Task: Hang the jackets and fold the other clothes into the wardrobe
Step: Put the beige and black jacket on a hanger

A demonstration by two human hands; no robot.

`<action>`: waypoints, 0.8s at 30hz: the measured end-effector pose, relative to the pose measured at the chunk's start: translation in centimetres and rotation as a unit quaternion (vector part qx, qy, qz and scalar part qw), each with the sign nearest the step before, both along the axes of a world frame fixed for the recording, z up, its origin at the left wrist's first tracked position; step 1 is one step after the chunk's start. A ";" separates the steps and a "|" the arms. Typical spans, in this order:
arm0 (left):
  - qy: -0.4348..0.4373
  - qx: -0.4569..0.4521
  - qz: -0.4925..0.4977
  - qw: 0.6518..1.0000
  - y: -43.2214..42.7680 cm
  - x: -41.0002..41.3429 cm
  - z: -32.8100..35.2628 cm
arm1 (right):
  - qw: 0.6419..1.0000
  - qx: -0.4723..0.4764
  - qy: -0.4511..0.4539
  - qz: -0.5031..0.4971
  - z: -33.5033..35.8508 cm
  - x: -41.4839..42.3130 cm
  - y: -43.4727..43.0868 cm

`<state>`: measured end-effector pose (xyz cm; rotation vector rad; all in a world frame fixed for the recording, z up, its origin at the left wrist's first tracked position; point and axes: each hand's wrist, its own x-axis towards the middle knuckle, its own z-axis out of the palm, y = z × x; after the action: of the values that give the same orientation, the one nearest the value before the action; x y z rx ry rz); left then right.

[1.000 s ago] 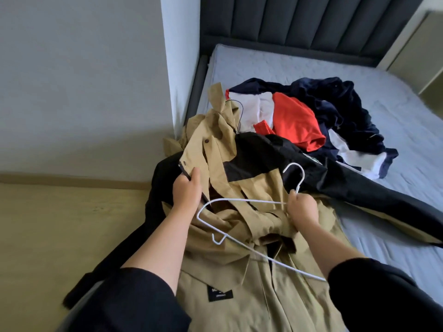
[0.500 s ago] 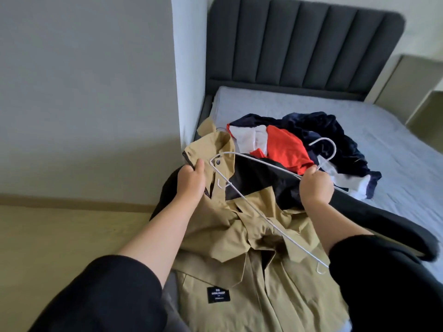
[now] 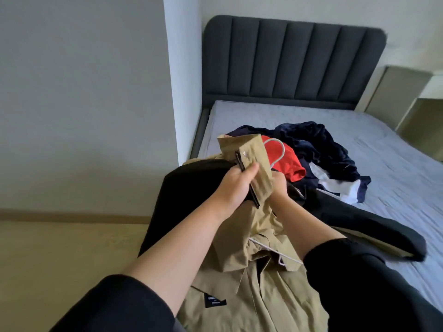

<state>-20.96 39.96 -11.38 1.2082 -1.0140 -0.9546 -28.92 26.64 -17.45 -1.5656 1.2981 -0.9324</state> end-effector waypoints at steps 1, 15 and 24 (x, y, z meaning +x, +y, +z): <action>0.006 0.005 -0.022 1.000 0.4 0.0 0.1 | 0.999 0.020 -0.047 0.007 0.5 -0.2 -0.2; -0.530 0.042 0.304 0.791 1.0 5.1 -1.1 | 0.989 -0.070 -0.118 -0.055 7.1 -0.9 -0.3; -0.658 0.058 0.176 0.729 -2.2 7.4 4.7 | 0.980 -0.178 -0.076 0.033 11.3 1.0 1.3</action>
<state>-13.58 37.78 -6.67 2.1436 -1.6862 0.3481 -27.97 27.91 -6.15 -1.7551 1.0027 -1.2683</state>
